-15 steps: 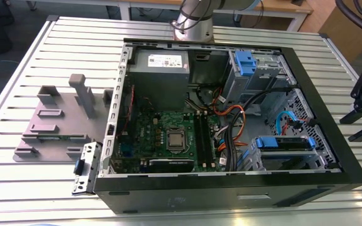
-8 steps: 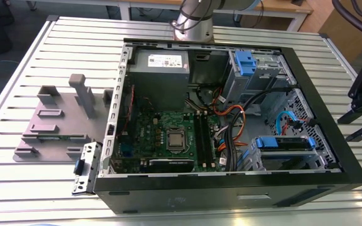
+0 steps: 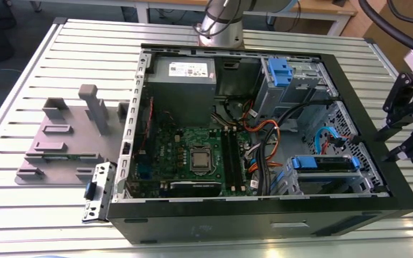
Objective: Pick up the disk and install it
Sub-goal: 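Insert the first disk wire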
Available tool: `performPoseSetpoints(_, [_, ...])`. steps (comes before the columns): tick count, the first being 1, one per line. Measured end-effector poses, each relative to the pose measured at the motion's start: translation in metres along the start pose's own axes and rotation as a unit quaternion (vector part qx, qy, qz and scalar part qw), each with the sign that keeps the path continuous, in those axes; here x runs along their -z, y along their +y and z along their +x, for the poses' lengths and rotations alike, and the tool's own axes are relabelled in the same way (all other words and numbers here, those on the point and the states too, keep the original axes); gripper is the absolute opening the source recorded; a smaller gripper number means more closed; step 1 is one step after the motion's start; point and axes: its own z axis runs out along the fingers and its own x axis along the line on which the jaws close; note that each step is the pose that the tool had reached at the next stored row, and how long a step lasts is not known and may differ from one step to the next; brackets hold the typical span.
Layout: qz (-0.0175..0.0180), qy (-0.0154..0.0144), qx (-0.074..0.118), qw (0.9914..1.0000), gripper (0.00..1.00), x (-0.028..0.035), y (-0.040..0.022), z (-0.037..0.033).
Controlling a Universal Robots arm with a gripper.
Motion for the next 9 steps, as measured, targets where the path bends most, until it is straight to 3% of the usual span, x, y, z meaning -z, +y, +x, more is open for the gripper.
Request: performPoseSetpoints(9, [0.0000,-0.0003,0.000,1.00000,0.41,-0.0007,0.0044,-0.0006])
